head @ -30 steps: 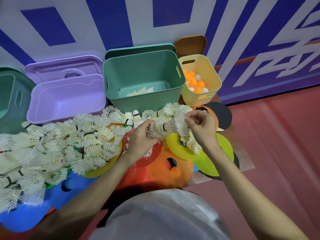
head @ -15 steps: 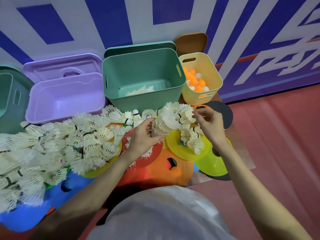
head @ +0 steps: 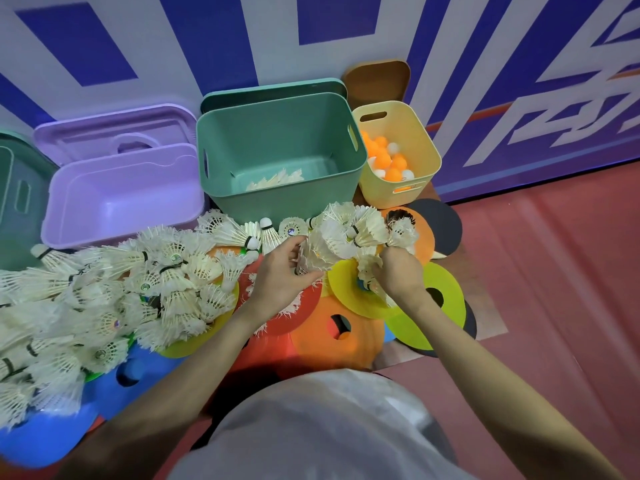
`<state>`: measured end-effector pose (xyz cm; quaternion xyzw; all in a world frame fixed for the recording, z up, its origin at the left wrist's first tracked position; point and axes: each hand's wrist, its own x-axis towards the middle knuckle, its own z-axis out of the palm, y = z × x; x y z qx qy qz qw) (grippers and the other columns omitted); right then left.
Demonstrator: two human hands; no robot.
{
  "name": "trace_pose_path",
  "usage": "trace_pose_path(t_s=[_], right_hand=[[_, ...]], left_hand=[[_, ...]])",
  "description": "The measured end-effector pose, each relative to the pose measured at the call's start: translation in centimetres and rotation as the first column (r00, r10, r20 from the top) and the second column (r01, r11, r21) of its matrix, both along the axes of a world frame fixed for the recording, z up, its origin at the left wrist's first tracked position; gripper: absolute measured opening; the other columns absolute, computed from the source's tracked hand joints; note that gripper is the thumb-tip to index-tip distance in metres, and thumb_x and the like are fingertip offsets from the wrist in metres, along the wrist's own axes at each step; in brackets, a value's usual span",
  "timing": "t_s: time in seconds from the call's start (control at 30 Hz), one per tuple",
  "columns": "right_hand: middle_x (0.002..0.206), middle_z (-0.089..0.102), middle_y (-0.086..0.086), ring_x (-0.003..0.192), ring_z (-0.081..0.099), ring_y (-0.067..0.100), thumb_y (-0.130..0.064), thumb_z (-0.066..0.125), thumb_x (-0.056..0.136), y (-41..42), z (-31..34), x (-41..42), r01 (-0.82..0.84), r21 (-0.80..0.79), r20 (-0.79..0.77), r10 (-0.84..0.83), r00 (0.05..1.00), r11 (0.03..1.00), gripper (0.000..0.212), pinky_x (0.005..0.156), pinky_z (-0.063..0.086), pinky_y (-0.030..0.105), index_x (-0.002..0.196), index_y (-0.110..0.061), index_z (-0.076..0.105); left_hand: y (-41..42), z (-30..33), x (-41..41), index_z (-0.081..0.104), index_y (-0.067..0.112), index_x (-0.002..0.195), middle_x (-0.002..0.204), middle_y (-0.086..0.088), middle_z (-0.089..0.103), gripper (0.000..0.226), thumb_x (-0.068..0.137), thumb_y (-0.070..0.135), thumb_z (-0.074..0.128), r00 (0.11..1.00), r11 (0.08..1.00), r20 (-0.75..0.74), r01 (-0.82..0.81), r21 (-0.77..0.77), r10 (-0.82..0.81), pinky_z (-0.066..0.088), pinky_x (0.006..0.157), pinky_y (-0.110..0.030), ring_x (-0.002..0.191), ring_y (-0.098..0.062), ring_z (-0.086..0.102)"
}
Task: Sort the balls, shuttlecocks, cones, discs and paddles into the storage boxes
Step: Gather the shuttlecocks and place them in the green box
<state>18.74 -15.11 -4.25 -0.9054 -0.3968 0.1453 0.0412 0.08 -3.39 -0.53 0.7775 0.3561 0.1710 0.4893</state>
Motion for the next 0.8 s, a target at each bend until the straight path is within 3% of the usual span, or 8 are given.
trace_pose_path(t_s=[0.07,0.13,0.27,0.37,0.47,0.53,0.6,0.8], right_hand=[[0.07,0.044,0.01,0.066,0.044,0.031,-0.01,0.052,0.086,0.3,0.3,0.2,0.004,-0.01,0.004,-0.004,1.0,1.0,0.033,0.054,0.032,0.031,0.06,-0.01,0.032],[0.066,0.042,0.011,0.063,0.041,0.031,-0.005,0.052,0.08,0.5,1.1,0.2,-0.009,0.014,0.015,0.009,1.0,1.0,0.036,0.052,0.029,0.031,0.056,-0.011,0.026],[0.055,0.04,0.012,0.058,0.042,0.032,-0.002,0.051,0.075,0.7,3.5,0.3,-0.002,0.196,-0.013,0.004,1.0,0.981,0.023,0.047,0.022,0.032,0.056,-0.003,0.039],[0.06,0.059,0.009,0.058,0.052,0.026,-0.004,0.056,0.078,1.2,6.4,0.4,0.07,0.474,-0.096,-0.028,0.995,0.878,0.015,0.051,0.032,0.032,0.065,0.0,0.061],[0.06,0.057,-0.002,0.056,0.05,0.012,-0.006,0.059,0.084,2.1,9.6,0.2,0.244,0.661,-0.279,-0.07,0.958,0.71,0.013,0.055,0.037,0.025,0.075,-0.007,0.068],[0.056,0.053,-0.001,0.053,0.045,0.009,-0.006,0.059,0.086,3.0,10.9,0.1,0.358,0.681,-0.451,-0.019,0.892,0.638,0.013,0.051,0.035,0.021,0.075,-0.006,0.068],[0.055,0.05,0.003,0.052,0.042,0.009,-0.004,0.06,0.086,3.9,11.3,-0.2,0.401,0.66,-0.551,0.046,0.833,0.635,0.015,0.049,0.033,0.019,0.075,0.002,0.066],[0.056,0.056,-0.005,0.046,0.048,-0.001,-0.005,0.063,0.087,7.2,10.3,-0.8,0.353,0.613,-0.593,0.116,0.797,0.707,0.011,0.05,0.04,0.013,0.077,-0.006,0.069]], left_hand=[[0.3,-0.1,-0.3,0.061,0.016,0.118,0.093,0.016,0.065,0.05,0.073,0.014,0.083,1.0,1.0,-0.012,-0.005,0.028,0.006,0.049,0.076,-0.009,0.084,0.011,0.061],[0.6,-0.2,-0.7,0.06,0.013,0.119,0.095,0.011,0.067,0.052,0.073,0.015,0.083,1.0,0.999,-0.024,-0.006,0.051,0.007,0.054,0.08,-0.02,0.085,0.004,0.063],[1.6,-0.4,-1.3,0.057,0.013,0.124,0.099,0.005,0.068,0.058,0.073,0.018,0.083,0.998,0.996,-0.055,-0.025,0.082,0.03,0.056,0.083,-0.036,0.09,-0.01,0.066],[2.5,-0.5,-1.6,0.057,0.012,0.126,0.102,0.002,0.068,0.062,0.071,0.021,0.084,0.994,0.989,-0.088,-0.054,0.135,0.067,0.055,0.085,-0.039,0.092,-0.015,0.065],[3.5,-0.4,-1.5,0.058,0.011,0.126,0.104,0.001,0.067,0.063,0.07,0.022,0.086,0.987,0.981,-0.116,-0.091,0.174,0.112,0.054,0.085,-0.035,0.092,-0.016,0.063],[3.9,0.0,-1.4,0.058,0.01,0.126,0.102,0.003,0.065,0.063,0.07,0.02,0.085,0.985,0.977,-0.119,-0.104,0.186,0.127,0.051,0.082,-0.027,0.09,-0.015,0.061],[4.3,0.5,-1.1,0.058,0.01,0.126,0.101,0.003,0.064,0.062,0.071,0.019,0.085,0.985,0.976,-0.114,-0.11,0.189,0.133,0.048,0.082,-0.024,0.089,-0.013,0.059],[5.7,3.2,0.3,0.058,0.018,0.125,0.108,0.007,0.065,0.063,0.069,0.024,0.085,0.992,0.974,-0.09,-0.065,0.215,0.086,0.05,0.088,-0.029,0.097,-0.01,0.059]])
